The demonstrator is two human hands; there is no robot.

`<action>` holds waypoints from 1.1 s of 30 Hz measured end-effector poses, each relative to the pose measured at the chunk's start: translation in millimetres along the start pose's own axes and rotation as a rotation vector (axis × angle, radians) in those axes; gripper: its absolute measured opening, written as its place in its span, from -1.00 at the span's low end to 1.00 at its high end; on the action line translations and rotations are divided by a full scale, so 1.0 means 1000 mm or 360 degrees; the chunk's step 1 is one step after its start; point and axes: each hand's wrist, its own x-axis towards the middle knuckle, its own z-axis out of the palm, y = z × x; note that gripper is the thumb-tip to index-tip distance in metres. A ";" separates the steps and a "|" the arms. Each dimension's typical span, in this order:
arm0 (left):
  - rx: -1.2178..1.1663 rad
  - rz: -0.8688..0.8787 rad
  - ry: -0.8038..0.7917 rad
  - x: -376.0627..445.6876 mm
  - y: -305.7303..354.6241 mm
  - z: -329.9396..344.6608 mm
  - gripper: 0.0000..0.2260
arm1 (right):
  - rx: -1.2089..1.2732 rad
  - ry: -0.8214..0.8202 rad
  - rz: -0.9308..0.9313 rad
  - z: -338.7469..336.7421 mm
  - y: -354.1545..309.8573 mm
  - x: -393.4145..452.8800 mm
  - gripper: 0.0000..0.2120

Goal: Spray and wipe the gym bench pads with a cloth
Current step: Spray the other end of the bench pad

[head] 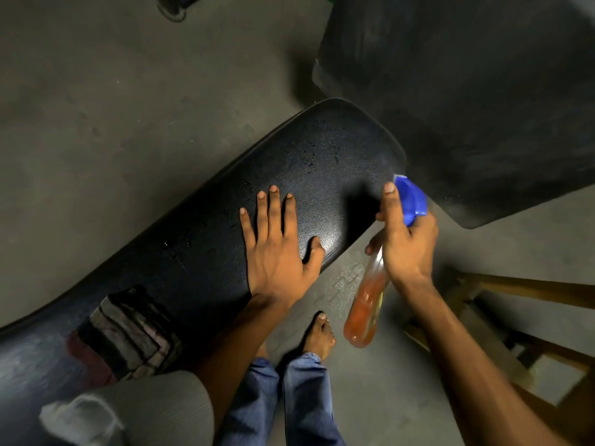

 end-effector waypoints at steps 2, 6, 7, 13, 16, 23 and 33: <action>0.0013 0.0005 -0.0012 0.000 0.000 0.000 -0.24 | -0.0022 0.0000 -0.0005 -0.001 0.004 -0.012 -0.54; 0.0022 0.0012 -0.0017 -0.001 -0.001 -0.001 -0.24 | -0.0013 -0.0042 -0.0019 0.003 0.010 -0.033 -0.55; 0.0013 0.0017 -0.0010 -0.001 -0.001 -0.002 -0.24 | 0.0007 -0.0058 -0.0023 0.004 0.009 -0.037 -0.54; 0.0000 0.0034 0.0002 -0.001 -0.002 -0.002 -0.25 | 0.0038 0.0163 -0.0040 0.000 0.013 -0.050 -0.56; -0.0010 0.0048 0.0005 -0.001 -0.003 -0.001 -0.25 | -0.0038 0.0194 -0.0052 -0.002 0.017 -0.060 -0.59; -0.0132 0.0236 0.0132 -0.021 -0.028 -0.010 -0.29 | -0.0026 -0.0146 -0.0094 0.012 0.019 -0.107 -0.72; 0.0011 0.0254 0.0035 -0.061 -0.065 -0.003 -0.30 | 0.0018 -0.0384 -0.0076 0.037 0.050 -0.140 -0.72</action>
